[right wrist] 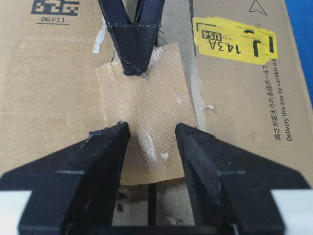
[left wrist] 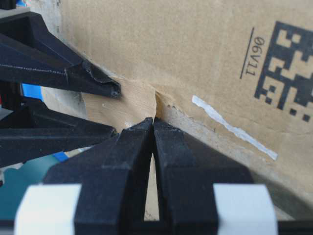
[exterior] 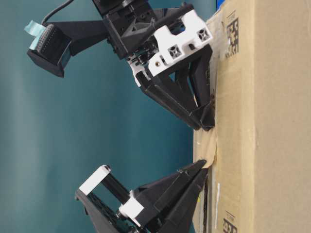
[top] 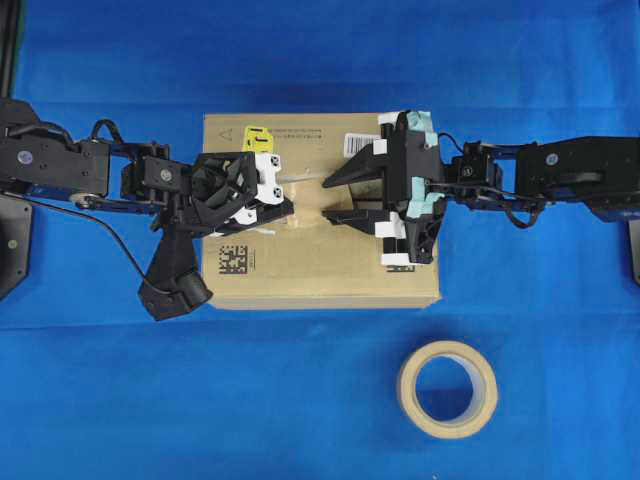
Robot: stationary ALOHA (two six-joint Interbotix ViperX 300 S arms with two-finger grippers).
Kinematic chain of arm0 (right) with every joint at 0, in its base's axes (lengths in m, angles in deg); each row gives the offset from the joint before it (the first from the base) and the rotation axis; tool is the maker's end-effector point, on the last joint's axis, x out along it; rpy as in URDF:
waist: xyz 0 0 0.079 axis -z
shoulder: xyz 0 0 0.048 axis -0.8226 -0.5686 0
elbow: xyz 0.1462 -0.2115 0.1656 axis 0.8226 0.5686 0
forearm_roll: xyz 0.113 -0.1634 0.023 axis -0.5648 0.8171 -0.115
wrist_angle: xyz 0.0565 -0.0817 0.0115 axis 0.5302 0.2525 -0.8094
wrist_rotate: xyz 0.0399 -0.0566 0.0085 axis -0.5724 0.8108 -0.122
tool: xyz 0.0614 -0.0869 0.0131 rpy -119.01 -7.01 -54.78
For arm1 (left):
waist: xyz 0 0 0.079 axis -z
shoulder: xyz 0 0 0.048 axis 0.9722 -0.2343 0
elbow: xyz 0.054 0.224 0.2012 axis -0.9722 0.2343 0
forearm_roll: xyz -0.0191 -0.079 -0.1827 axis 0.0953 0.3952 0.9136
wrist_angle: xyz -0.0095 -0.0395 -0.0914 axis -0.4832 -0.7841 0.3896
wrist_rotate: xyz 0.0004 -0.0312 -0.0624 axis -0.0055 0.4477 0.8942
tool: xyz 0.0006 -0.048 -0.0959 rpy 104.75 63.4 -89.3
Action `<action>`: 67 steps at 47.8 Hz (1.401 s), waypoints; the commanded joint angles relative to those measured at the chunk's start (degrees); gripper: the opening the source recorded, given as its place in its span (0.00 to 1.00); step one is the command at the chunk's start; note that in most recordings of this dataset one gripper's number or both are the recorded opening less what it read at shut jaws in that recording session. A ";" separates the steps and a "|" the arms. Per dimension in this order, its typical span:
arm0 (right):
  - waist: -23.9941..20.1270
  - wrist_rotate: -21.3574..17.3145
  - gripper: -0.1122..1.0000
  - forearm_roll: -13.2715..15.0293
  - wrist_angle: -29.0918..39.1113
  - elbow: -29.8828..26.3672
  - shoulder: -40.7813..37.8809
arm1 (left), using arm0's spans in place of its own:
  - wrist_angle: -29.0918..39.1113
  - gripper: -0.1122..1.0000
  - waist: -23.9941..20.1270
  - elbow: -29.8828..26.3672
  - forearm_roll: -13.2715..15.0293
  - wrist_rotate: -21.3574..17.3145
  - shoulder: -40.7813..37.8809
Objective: Apply tape along the seams of the closed cardboard box to seal it securely.
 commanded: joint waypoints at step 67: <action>0.26 0.09 0.58 -3.34 1.23 -0.18 0.62 | 6.94 0.69 -3.25 -2.29 0.18 3.08 3.16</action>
